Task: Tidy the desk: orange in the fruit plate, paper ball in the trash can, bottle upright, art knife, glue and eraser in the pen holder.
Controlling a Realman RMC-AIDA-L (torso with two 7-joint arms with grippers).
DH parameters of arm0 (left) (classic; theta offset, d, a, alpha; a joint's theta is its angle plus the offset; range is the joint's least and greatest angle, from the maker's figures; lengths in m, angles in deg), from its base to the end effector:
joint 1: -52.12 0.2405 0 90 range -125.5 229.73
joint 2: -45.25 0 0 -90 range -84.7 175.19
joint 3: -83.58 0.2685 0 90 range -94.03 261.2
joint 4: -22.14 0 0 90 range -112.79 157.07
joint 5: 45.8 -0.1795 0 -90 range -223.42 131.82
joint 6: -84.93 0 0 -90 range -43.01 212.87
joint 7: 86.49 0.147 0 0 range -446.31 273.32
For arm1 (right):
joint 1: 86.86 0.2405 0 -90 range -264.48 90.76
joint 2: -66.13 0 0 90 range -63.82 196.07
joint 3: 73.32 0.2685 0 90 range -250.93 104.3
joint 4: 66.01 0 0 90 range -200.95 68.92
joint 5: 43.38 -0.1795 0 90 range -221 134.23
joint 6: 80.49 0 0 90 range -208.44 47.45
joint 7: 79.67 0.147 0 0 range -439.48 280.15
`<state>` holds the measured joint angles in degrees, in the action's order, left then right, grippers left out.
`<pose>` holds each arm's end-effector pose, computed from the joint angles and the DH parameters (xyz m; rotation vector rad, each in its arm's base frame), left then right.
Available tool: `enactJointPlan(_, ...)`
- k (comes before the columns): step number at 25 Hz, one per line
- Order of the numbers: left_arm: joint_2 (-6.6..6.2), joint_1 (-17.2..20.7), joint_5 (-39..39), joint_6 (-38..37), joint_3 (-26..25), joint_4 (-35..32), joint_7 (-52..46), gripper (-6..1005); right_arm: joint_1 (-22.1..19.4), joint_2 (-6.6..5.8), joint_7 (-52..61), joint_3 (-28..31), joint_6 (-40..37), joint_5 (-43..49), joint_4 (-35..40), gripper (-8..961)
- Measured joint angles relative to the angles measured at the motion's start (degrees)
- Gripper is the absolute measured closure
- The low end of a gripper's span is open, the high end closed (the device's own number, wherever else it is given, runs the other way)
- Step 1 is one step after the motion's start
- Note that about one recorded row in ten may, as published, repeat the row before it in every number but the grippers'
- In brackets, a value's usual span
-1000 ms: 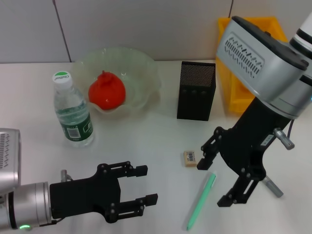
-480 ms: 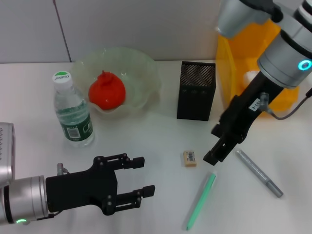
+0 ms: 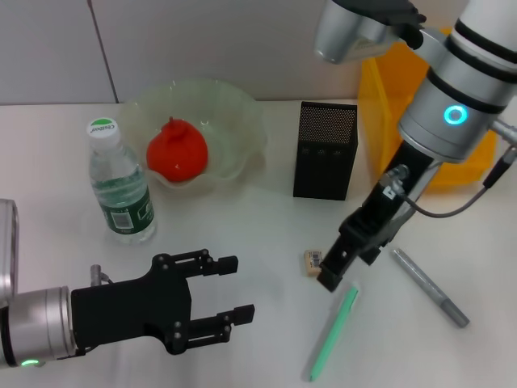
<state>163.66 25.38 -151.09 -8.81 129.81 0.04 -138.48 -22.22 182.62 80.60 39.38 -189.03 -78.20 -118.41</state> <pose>-0.2577 0.2621 -0.0419 -2.7836 -0.2863 -0.9033 0.1001 0.3590 -0.0093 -2.7091 1.3248 -0.7372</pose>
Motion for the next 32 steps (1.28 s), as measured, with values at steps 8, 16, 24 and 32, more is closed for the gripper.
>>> enactJointPlan(8, -0.01, -0.07, 0.16, -0.12, -0.17, -1.65, 0.49, 328, 0.12, -0.18, 8.35, 0.3, 6.23, 6.27, 6.48, 128)
enactJointPlan(16, -0.07, -0.09, 0.22, -0.29, -1.22, -1.82, 0.24, 327, 0.12, 1.21, 9.02, 0.27, 8.64, 10.05, 9.22, 128)
enactJointPlan(24, 0.17, 0.49, 0.28, -0.54, -1.32, -2.02, 0.03, 327, 0.54, 1.34, 8.91, -0.07, 12.16, 9.96, 13.23, 128)
enactJointPlan(32, 0.15, 0.75, 0.29, -0.69, -1.02, -2.0, 0.13, 327, 1.54, 2.49, 8.39, -3.19, 14.74, 9.79, 15.54, 128)
